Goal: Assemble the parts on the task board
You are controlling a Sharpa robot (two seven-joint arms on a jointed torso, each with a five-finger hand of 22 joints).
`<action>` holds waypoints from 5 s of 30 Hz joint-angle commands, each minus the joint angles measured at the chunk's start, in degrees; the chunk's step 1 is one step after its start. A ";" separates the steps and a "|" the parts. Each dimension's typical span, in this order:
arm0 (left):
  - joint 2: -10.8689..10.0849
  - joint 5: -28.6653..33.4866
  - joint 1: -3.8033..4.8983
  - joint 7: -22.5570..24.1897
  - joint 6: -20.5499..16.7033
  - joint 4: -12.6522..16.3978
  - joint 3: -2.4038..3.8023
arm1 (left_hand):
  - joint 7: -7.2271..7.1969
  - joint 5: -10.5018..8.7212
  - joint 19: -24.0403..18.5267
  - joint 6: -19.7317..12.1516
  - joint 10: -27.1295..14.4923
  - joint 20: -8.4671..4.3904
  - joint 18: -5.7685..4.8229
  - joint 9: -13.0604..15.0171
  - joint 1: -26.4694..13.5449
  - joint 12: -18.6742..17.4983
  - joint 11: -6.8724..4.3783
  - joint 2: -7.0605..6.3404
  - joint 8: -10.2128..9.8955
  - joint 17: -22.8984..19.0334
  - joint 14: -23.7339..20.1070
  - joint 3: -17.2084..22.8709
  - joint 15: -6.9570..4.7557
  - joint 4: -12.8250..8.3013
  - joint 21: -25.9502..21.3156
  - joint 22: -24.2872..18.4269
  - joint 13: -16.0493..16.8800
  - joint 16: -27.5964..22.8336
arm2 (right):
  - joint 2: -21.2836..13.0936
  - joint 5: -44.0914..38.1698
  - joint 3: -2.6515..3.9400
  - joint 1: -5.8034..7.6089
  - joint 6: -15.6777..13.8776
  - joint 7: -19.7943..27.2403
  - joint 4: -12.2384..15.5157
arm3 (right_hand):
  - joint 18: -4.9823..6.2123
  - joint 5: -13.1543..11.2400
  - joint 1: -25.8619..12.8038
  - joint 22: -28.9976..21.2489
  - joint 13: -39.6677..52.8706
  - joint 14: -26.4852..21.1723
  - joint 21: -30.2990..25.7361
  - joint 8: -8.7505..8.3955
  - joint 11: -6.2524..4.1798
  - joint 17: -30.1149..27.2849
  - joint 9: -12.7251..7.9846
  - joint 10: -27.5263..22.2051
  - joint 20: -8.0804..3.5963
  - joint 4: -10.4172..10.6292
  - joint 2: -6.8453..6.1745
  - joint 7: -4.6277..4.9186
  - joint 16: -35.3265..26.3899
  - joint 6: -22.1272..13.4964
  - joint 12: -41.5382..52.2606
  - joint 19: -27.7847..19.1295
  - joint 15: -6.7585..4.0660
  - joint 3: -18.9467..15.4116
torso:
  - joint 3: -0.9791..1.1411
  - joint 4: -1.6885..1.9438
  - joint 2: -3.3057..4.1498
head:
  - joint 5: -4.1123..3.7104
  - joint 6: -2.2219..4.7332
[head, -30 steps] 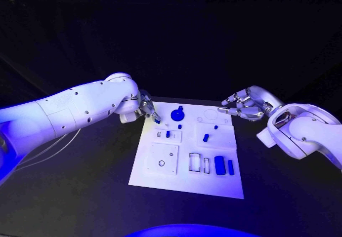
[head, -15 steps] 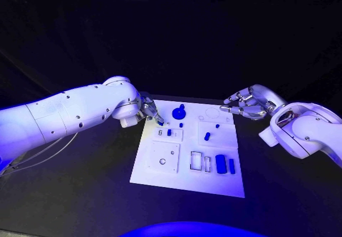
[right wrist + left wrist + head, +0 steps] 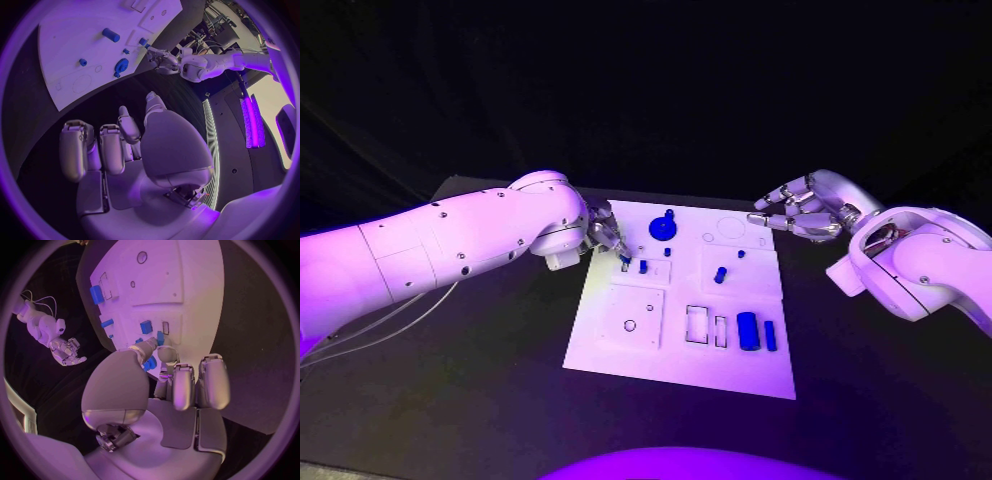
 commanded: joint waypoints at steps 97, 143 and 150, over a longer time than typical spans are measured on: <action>1.76 -6.30 -0.53 -3.10 8.09 -0.45 -0.21 | -1.55 0.18 1.13 3.86 2.40 -0.06 -1.30 0.15 -6.76 2.24 -0.79 -1.58 1.83 6.77 3.77 -1.16 -0.71 1.45 1.35 1.71 1.90 -0.13 | -0.25 -0.25 -0.01 -0.14 0.55 0.34 0.13 | 0.65 0.50 0.00 8.04 -0.04 2.95 -0.59 0.49 -0.27 2.85 0.11 0.05 -0.39 -0.02 0.56 -0.10 -0.46 0.36 -0.08 -0.33 -0.24 -0.61 | 0.04 -0.05 0.03 | -0.33 -0.56; 2.16 -7.83 -0.53 -3.43 6.69 -0.45 -0.22 | -2.24 0.16 1.45 5.68 4.01 -0.32 -1.45 -0.46 -8.76 3.20 -1.29 -1.35 3.15 6.86 3.81 -7.76 -1.10 3.45 1.83 2.52 2.48 -0.08 | -0.32 -0.26 -0.01 -0.14 0.46 0.31 0.27 | 0.65 0.50 0.00 8.04 -0.04 2.95 -0.59 0.49 -0.27 2.85 0.11 0.05 -0.39 -0.02 0.56 -0.10 -0.46 0.36 -0.08 -0.33 -0.24 -0.61 | 0.06 -0.04 -0.01 | -0.53 -0.56; 2.22 -8.57 -0.52 -3.57 6.43 -0.55 -0.22 | -2.30 0.16 1.47 5.76 4.14 -0.34 -1.46 -0.51 -8.64 3.39 -1.32 -1.27 3.20 6.87 3.82 -8.15 -1.12 3.44 1.86 2.57 2.67 -0.06 | -0.33 -0.26 -0.01 -0.14 0.45 0.30 0.25 | 0.65 0.50 0.00 8.04 -0.04 2.95 -0.59 0.49 -0.27 2.85 0.11 0.05 -0.39 -0.02 0.56 -0.10 -0.46 0.36 -0.08 -0.33 -0.24 -0.61 | 0.04 -0.01 0.01 | -0.57 -0.54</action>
